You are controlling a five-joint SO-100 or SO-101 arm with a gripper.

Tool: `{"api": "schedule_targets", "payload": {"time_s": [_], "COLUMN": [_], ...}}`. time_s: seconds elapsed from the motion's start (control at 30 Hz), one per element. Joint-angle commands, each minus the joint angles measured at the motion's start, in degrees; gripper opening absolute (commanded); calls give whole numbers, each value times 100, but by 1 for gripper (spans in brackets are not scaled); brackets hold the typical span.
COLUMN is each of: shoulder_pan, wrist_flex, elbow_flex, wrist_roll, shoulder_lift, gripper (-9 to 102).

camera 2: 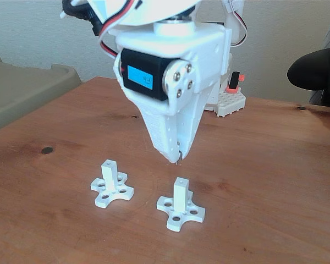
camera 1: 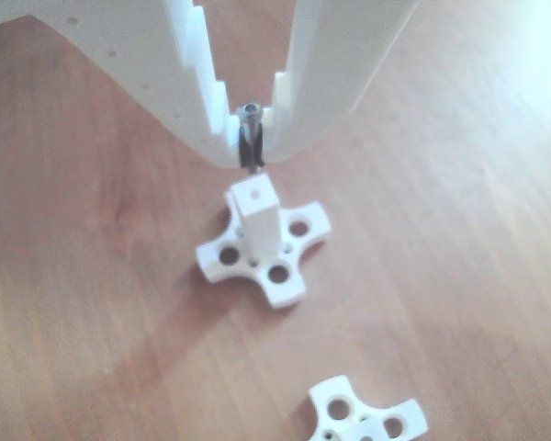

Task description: Grab the screw and set it in the hole.

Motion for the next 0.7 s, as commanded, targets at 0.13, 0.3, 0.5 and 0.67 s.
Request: {"api": "schedule_targets", "payload": {"time_s": [0.13, 0.3, 0.5, 0.67], "shoulder_pan": [-88, -114, -132, -149], "wrist_flex": [0, -62, -79, -105], "elbow_flex": [-53, -18, 26, 44], "wrist_roll": [62, 70, 70, 70], "shoulder_lift": [738, 703, 712, 703], "gripper": [-4, -4, -4, -4]}}
